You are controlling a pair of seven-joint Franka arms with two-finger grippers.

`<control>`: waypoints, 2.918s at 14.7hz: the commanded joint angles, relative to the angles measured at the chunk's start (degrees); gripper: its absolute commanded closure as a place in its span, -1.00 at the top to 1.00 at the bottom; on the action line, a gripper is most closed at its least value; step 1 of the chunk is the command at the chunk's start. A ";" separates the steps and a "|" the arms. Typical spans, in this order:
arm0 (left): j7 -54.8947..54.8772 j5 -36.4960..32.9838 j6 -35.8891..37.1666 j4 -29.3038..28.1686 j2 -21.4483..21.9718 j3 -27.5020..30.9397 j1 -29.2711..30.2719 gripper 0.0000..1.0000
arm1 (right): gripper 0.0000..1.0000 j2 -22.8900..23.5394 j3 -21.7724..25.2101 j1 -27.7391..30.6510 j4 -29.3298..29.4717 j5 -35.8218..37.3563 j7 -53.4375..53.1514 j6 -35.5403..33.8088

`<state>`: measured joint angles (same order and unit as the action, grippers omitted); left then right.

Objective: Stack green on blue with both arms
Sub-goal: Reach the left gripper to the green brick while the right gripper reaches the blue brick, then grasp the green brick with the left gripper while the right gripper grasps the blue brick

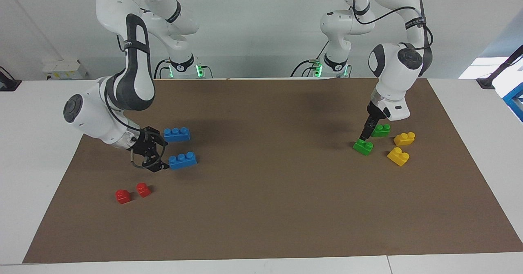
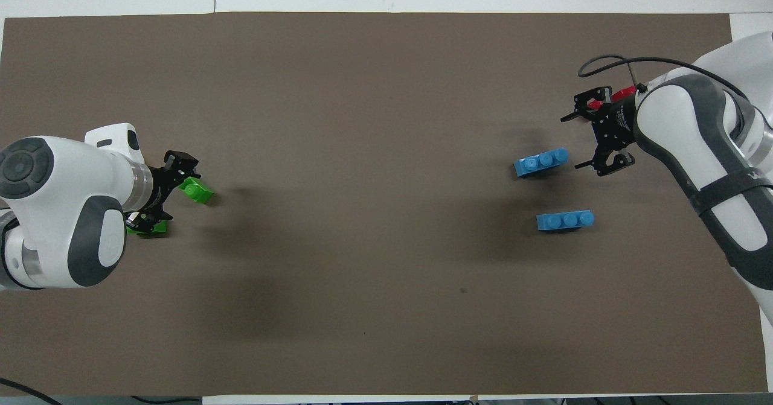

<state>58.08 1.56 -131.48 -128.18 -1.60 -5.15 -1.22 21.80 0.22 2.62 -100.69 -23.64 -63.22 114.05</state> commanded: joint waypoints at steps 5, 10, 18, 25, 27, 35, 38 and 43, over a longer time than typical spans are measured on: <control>0.11 0.29 -3.69 0.03 -3.32 0.50 2.18 1.00 | 1.00 0.53 -0.14 0.28 -2.75 -1.67 7.75 2.49; 0.02 0.29 -8.79 0.38 -6.84 0.50 2.27 1.00 | 1.00 -0.09 -0.14 0.10 -6.79 -1.76 11.54 6.62; -0.68 -1.82 -9.06 1.53 -9.13 0.50 2.27 0.74 | 1.00 -0.09 -0.14 -0.25 -8.64 -1.76 12.77 9.35; -2.70 -2.18 -9.24 2.76 -9.30 0.50 2.45 -1.00 | 0.85 -0.26 -0.14 -0.60 -9.61 -1.76 12.77 10.67; -2.79 -2.18 -9.15 2.84 -9.30 0.50 2.36 -1.00 | 0.14 -0.35 -0.22 -0.78 -9.96 -1.93 12.95 10.59; -1.30 -2.18 -1.52 6.96 -6.94 0.58 1.22 -1.00 | -1.00 -1.67 -1.37 -2.35 -7.68 -3.60 13.24 5.75; 5.09 -2.18 6.20 13.81 -7.02 0.23 1.22 -1.00 | -1.00 -4.03 -1.37 -6.65 -7.59 -3.69 5.33 5.75; 18.01 -2.18 17.11 22.43 -6.49 0.14 -4.22 -1.00 | -1.00 -5.80 -1.37 -14.56 -7.06 -3.95 -8.57 6.80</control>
<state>70.01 0.29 -119.33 -109.36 -8.11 -5.44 -2.47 16.45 -1.23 -10.43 -107.78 -26.02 -68.62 120.48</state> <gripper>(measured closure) 0.656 0.652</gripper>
